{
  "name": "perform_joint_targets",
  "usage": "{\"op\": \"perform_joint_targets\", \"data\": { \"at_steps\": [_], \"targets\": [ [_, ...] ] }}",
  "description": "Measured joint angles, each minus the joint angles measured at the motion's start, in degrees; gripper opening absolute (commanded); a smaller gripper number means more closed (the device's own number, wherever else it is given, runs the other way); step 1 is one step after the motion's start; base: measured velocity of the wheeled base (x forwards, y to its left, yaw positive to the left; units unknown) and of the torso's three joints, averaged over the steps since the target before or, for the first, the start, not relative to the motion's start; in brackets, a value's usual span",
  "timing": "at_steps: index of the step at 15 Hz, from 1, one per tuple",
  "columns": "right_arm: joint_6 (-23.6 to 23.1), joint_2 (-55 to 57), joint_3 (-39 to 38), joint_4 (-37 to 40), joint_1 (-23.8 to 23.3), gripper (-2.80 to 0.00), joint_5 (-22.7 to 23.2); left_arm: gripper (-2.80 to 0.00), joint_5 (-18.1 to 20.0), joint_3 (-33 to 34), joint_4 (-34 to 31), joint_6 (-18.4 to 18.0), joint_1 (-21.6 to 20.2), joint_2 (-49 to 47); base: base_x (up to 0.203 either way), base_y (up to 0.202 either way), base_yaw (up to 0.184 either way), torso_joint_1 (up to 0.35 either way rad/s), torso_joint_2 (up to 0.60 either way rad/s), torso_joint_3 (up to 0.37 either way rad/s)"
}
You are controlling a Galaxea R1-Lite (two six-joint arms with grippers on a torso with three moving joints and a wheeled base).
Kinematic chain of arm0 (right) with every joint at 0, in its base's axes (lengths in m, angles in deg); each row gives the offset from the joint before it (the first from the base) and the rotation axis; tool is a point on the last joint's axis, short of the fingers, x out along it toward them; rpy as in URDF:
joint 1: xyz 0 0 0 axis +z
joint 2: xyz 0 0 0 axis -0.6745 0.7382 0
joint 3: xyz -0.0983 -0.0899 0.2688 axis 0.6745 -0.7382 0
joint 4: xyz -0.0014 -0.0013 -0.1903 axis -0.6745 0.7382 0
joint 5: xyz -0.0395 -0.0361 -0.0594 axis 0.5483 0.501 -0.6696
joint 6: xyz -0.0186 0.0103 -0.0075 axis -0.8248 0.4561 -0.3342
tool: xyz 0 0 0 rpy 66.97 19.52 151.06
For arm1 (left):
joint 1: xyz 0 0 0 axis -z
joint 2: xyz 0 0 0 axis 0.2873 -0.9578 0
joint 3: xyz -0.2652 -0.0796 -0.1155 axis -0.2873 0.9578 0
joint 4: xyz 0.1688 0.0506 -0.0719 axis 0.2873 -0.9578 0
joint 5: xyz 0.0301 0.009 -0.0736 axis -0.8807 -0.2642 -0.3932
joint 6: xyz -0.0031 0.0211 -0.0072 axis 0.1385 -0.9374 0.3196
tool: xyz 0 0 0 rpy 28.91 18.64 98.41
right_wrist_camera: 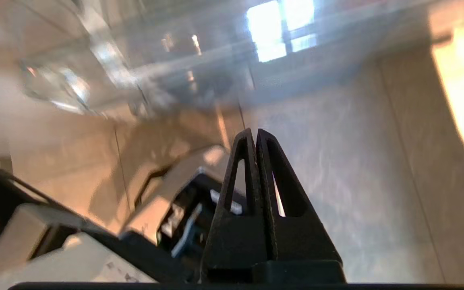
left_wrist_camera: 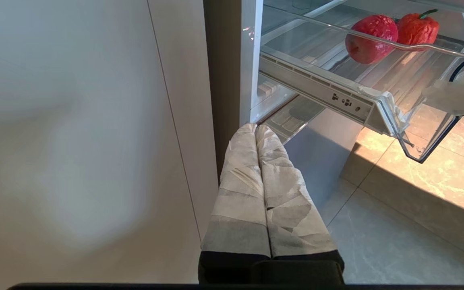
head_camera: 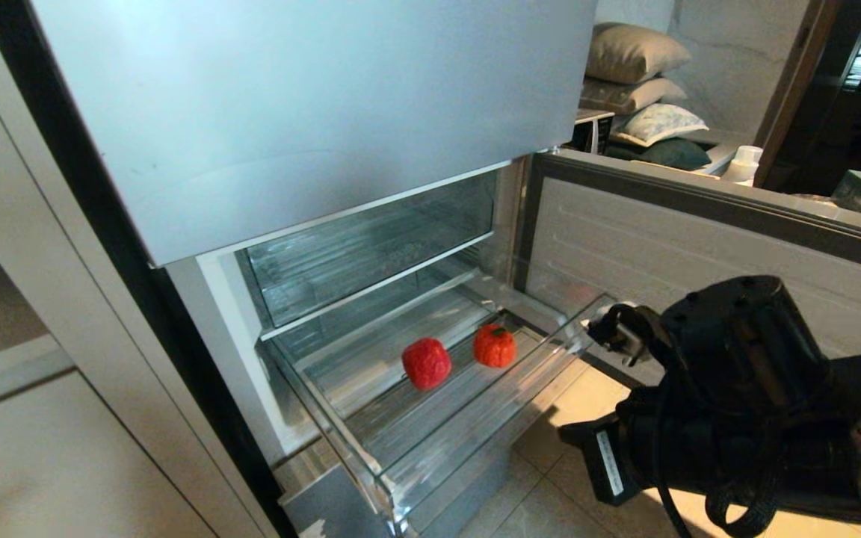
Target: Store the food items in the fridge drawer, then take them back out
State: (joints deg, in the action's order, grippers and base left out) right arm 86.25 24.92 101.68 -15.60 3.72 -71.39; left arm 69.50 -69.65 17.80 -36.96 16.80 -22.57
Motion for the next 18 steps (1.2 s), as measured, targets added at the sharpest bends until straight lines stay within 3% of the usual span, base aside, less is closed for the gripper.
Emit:
{"op": "perform_joint_targets", "data": {
  "at_steps": [5, 10, 16, 18],
  "targets": [
    [1.1, 8.5, 0.5, -2.3, -0.1, -2.80, -0.2, -2.80, 0.0, 0.0, 0.0, 0.0, 0.0, 0.0, 0.000, 0.000, 0.000, 0.000, 0.00, 0.000],
    [1.5, 21.6, 4.1, -16.1, -2.0, -2.80, -3.1, -2.80, 0.0, 0.0, 0.0, 0.0, 0.0, 0.0, 0.000, 0.000, 0.000, 0.000, 0.00, 0.000],
    [1.6, 36.8, 18.5, -32.8, -3.7, -2.80, -7.3, -2.80, 0.0, 0.0, 0.0, 0.0, 0.0, 0.0, 0.000, 0.000, 0.000, 0.000, 0.00, 0.000],
    [1.6, 41.7, 24.8, -40.8, -3.8, -2.80, -10.8, -2.80, 0.0, 0.0, 0.0, 0.0, 0.1, 0.0, 0.000, 0.000, 0.000, 0.000, 0.00, 0.000]
  ]
}}
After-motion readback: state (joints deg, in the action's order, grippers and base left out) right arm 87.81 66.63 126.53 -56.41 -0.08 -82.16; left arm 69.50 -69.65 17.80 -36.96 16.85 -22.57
